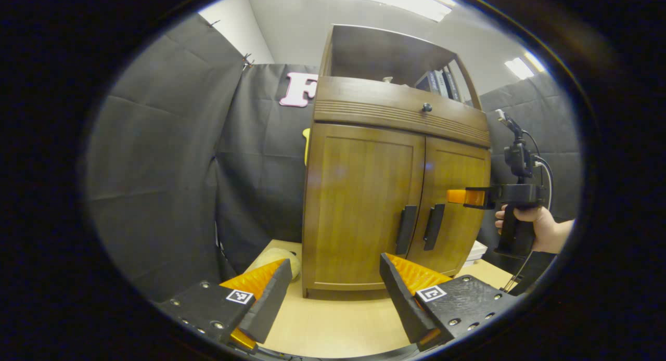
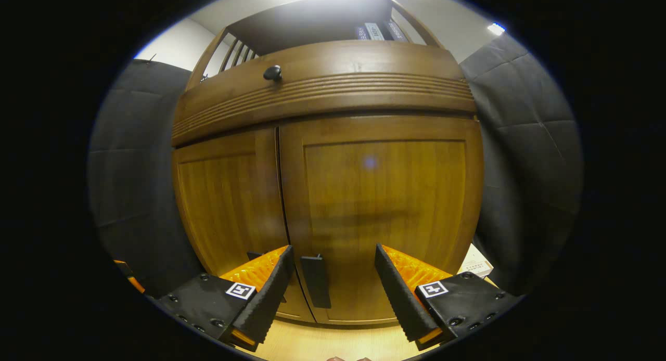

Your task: Open the right door of the double-door shoe cabinet with the right hand, and open the left door with the left hand.

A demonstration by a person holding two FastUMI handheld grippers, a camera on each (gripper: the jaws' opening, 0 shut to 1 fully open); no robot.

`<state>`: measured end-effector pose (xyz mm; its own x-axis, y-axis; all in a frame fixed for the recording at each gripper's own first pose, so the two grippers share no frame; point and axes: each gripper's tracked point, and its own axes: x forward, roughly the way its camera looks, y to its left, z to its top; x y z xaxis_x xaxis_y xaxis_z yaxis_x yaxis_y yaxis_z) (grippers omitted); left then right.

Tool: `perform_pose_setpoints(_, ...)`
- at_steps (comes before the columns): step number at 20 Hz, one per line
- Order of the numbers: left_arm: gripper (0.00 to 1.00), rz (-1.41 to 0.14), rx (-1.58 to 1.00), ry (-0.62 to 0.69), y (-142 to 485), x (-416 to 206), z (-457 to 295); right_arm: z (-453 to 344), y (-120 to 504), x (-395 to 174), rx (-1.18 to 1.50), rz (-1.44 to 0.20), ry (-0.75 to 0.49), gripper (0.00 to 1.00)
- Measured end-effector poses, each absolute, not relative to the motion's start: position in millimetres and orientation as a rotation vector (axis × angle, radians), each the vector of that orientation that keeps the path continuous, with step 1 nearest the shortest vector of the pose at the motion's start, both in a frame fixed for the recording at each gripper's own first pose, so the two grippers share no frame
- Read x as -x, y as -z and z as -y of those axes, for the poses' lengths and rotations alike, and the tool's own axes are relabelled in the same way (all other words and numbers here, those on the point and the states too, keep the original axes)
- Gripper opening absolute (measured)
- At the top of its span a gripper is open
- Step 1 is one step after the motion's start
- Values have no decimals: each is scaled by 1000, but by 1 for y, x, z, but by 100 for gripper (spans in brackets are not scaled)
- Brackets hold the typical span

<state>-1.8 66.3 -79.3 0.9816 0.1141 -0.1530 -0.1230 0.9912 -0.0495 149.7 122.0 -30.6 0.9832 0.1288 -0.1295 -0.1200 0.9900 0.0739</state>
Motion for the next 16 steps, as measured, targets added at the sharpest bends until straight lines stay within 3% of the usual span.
perform_pose_setpoints(3, 100, -193, 80, -101, 90, 4, -60, -131, 42, -160, -67, -158, -119, 98)
perform_pose_setpoints(5, 94, -192, 119, -106, 94, 0, -61, -140, 54, -168, -61, -184, -148, 98)
perform_pose_setpoints(6, 100, -192, 135, -123, 95, -2, -62, -143, 58, -173, -47, -189, -153, 93)
perform_pose_setpoints(10, 97, -179, 207, -210, 94, 2, -61, -149, 74, -185, -41, -216, -169, 98)
perform_pose_setpoints(12, 100, -178, 226, -225, 88, 3, -61, -147, 80, -189, -38, -218, -154, 96)
perform_pose_setpoints(13, 94, -182, 210, -237, 88, 6, -62, -148, 85, -191, -38, -223, -155, 95)
perform_pose_setpoints(16, 95, -203, 150, -261, 87, 7, -63, -149, 94, -201, -16, -252, -154, 92)
